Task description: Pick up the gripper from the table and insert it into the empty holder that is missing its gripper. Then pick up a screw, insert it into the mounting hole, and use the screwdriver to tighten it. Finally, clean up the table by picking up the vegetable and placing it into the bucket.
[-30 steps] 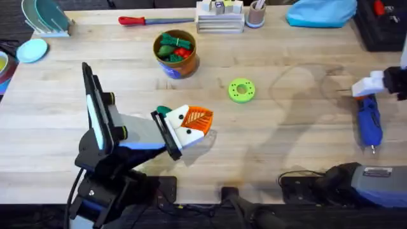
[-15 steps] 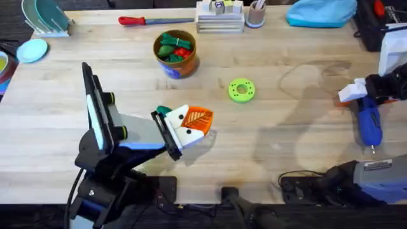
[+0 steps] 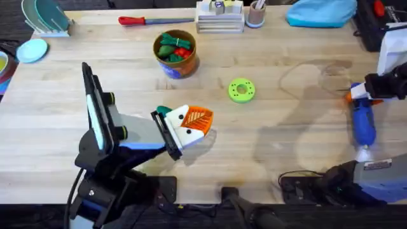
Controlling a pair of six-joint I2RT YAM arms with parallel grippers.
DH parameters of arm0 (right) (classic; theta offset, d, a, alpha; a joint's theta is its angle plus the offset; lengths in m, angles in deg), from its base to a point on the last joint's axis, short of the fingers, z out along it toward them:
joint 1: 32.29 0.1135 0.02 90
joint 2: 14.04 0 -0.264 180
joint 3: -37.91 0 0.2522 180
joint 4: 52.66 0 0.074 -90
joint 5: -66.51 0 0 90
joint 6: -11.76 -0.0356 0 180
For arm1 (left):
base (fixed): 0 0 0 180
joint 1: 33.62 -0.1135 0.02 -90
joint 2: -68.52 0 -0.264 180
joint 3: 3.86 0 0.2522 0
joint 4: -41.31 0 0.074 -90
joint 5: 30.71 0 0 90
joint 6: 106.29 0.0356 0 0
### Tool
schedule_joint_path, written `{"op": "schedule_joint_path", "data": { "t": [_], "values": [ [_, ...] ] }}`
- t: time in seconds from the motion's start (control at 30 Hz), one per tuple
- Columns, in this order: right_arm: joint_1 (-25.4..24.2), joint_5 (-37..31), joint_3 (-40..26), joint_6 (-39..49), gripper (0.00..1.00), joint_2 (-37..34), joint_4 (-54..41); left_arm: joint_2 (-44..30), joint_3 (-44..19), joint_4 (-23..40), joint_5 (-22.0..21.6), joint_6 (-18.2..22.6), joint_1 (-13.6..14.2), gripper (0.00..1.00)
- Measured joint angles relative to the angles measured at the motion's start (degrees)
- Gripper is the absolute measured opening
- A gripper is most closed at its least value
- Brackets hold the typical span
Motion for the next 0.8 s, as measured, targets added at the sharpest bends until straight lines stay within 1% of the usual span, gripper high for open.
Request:
{"op": "schedule_joint_path", "data": {
  "t": [0.03, 0.07, 0.2, 0.3, 0.63, 0.8],
  "values": [
    [0.0, 0.0, 0.0, -0.1, 0.027, 0.0, -0.1, 0.0, 0.0, 0.0, 0.0, 0.0, 0.0, 0.004],
    [0.0, -0.1, 0.0, -0.2, 0.017, 0.0, -0.3, 0.0, 0.0, 0.0, 0.0, 0.0, 0.0, 0.004],
    [0.0, 0.0, 0.1, -0.2, 0.020, 0.7, -0.6, 0.0, 0.0, 0.0, 0.0, 0.0, 0.0, 0.004],
    [0.0, 0.0, 0.4, -0.2, 0.019, 3.2, -1.0, 0.0, 0.0, 0.0, 0.0, 0.0, 0.0, 0.004],
    [1.0, 0.0, 0.4, -4.0, 0.019, 17.3, -0.8, 0.0, 0.0, 0.0, 0.0, 0.0, 0.0, 0.004],
    [3.1, 0.2, 0.6, -7.2, 0.019, 26.5, 3.3, 0.0, 0.0, 0.0, 0.0, 0.0, 0.0, 0.004]
  ]
}}
